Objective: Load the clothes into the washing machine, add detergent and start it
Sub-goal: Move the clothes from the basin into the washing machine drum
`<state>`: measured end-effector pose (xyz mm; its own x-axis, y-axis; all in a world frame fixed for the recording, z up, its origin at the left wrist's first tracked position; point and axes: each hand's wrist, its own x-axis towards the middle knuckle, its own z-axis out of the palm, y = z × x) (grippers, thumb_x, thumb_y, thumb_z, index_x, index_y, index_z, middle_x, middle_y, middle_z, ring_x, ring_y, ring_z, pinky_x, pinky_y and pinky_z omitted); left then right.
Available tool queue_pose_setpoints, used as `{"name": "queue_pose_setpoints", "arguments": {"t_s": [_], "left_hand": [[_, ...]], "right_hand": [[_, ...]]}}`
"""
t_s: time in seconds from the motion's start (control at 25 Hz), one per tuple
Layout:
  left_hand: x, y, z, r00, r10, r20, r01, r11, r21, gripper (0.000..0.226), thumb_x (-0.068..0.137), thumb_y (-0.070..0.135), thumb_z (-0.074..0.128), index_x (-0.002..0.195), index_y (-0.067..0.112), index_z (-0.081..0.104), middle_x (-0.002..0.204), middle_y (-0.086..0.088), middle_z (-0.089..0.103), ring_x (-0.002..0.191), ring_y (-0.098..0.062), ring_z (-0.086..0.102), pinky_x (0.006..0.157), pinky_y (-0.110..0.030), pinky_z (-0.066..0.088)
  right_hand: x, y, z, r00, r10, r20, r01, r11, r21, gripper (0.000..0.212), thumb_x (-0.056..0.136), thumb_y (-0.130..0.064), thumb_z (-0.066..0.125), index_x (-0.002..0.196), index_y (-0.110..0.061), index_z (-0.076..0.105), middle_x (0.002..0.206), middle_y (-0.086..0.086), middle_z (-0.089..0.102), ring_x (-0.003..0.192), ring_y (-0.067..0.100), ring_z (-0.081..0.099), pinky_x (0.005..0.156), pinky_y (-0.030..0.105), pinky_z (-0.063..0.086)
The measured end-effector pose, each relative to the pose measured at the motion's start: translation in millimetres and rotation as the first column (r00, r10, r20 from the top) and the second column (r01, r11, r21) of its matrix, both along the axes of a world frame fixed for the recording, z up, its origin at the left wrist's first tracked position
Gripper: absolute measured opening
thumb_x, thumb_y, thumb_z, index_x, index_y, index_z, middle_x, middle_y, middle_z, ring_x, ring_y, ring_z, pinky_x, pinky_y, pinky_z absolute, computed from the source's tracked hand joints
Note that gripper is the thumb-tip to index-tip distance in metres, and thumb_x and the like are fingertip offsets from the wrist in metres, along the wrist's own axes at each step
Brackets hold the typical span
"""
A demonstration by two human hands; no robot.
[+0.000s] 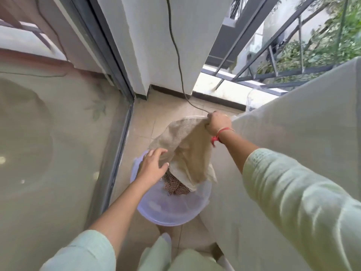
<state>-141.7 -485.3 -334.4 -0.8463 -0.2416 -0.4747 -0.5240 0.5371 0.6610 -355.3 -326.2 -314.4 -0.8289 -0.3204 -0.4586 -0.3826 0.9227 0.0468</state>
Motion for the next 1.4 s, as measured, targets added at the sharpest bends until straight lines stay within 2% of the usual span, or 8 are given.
{"name": "queue_pose_setpoints", "arguments": {"t_s": [0.12, 0.28, 0.44, 0.6, 0.84, 1.08, 1.2, 1.4], "left_hand": [[-5.6, -0.1, 41.5, 0.996, 0.083, 0.022, -0.081, 0.995, -0.057, 0.072, 0.078, 0.023, 0.072, 0.138, 0.022, 0.033, 0.136, -0.009, 0.037, 0.126, -0.028, 0.039, 0.102, -0.041, 0.037], [-13.9, -2.1, 117.0, 0.996, 0.016, 0.086, 0.002, 0.98, -0.2, 0.114, 0.065, 0.029, 0.084, 0.149, 0.03, 0.006, 0.153, -0.007, 0.013, 0.139, -0.03, 0.021, 0.11, -0.048, 0.028], [-1.7, 0.2, 195.8, 0.988, -0.015, 0.151, 0.067, 0.937, -0.343, 0.128, 0.059, 0.028, 0.087, 0.149, 0.034, -0.002, 0.157, -0.006, -0.002, 0.142, -0.036, 0.012, 0.11, -0.054, 0.022], [11.9, 18.0, 257.5, 0.992, 0.102, 0.072, -0.077, 0.953, -0.293, 0.122, 0.052, 0.033, 0.089, 0.149, 0.029, 0.015, 0.149, -0.012, 0.022, 0.136, -0.037, 0.026, 0.108, -0.046, 0.03], [6.2, 87.2, 366.7, 0.904, 0.169, -0.394, -0.223, 0.97, -0.094, 0.028, 0.059, 0.03, 0.076, 0.083, 0.027, 0.062, 0.084, -0.005, 0.065, 0.086, -0.023, 0.061, 0.069, -0.032, 0.045], [-10.1, 188.2, 485.0, 0.828, 0.049, -0.559, -0.019, 0.998, 0.06, 0.02, 0.073, 0.013, 0.078, 0.085, 0.019, 0.064, 0.078, 0.002, 0.068, 0.075, -0.012, 0.061, 0.072, -0.025, 0.046], [-20.8, 248.4, 527.9, 0.879, -0.255, -0.403, 0.267, 0.963, -0.026, 0.034, 0.06, 0.036, 0.081, 0.087, 0.024, 0.064, 0.09, -0.003, 0.07, 0.085, -0.016, 0.065, 0.081, -0.034, 0.048], [-46.5, 355.1, 560.3, 0.763, -0.593, -0.259, 0.588, 0.802, -0.103, 0.049, 0.069, 0.021, 0.082, 0.111, 0.022, 0.057, 0.11, 0.009, 0.063, 0.102, -0.006, 0.059, 0.092, -0.022, 0.046]], "right_hand": [[40.6, -5.2, 58.9, 0.921, 0.374, 0.111, -0.377, 0.926, 0.005, 0.025, 0.085, -0.009, 0.047, 0.107, -0.008, 0.06, 0.108, 0.012, 0.064, 0.104, 0.031, 0.059, 0.08, 0.034, 0.045], [77.2, -6.9, 157.9, 0.859, 0.456, 0.232, -0.436, 0.89, -0.134, 0.026, 0.085, -0.006, 0.047, 0.108, -0.008, 0.058, 0.103, 0.012, 0.064, 0.098, 0.03, 0.061, 0.069, 0.03, 0.04], [105.1, 12.9, 290.1, 0.836, 0.538, 0.106, -0.501, 0.828, -0.25, 0.033, 0.087, -0.004, 0.046, 0.119, -0.008, 0.056, 0.103, 0.012, 0.063, 0.09, 0.026, 0.058, 0.067, 0.027, 0.036], [134.4, 67.0, 415.8, 0.813, 0.57, -0.12, -0.56, 0.71, -0.427, 0.033, 0.087, -0.006, 0.049, 0.118, -0.013, 0.056, 0.089, 0.008, 0.061, 0.088, 0.028, 0.059, 0.066, 0.027, 0.037], [150.2, 214.1, 522.3, 0.874, 0.223, -0.431, -0.485, 0.423, -0.766, 0.022, 0.088, -0.02, 0.057, 0.077, -0.012, 0.039, 0.06, 0.008, 0.046, 0.059, 0.029, 0.042, 0.055, 0.039, 0.037], [146.0, 396.0, 525.1, 0.972, -0.234, -0.024, 0.004, 0.12, -0.993, 0.005, 0.092, -0.019, 0.058, 0.092, -0.02, 0.063, 0.086, -0.001, 0.065, 0.082, 0.016, 0.061, 0.074, 0.036, 0.05], [147.2, 482.0, 510.3, 0.91, -0.365, 0.198, 0.298, 0.242, -0.923, 0.017, 0.091, -0.03, 0.057, 0.102, -0.019, 0.065, 0.098, 0.008, 0.07, 0.092, 0.026, 0.067, 0.085, 0.046, 0.053], [145.1, 558.7, 483.9, 0.906, -0.424, 0.011, 0.403, 0.853, -0.332, 0.029, 0.083, -0.032, 0.067, 0.109, -0.022, 0.061, 0.101, 0.0, 0.062, 0.099, 0.019, 0.059, 0.087, 0.035, 0.048]]}}
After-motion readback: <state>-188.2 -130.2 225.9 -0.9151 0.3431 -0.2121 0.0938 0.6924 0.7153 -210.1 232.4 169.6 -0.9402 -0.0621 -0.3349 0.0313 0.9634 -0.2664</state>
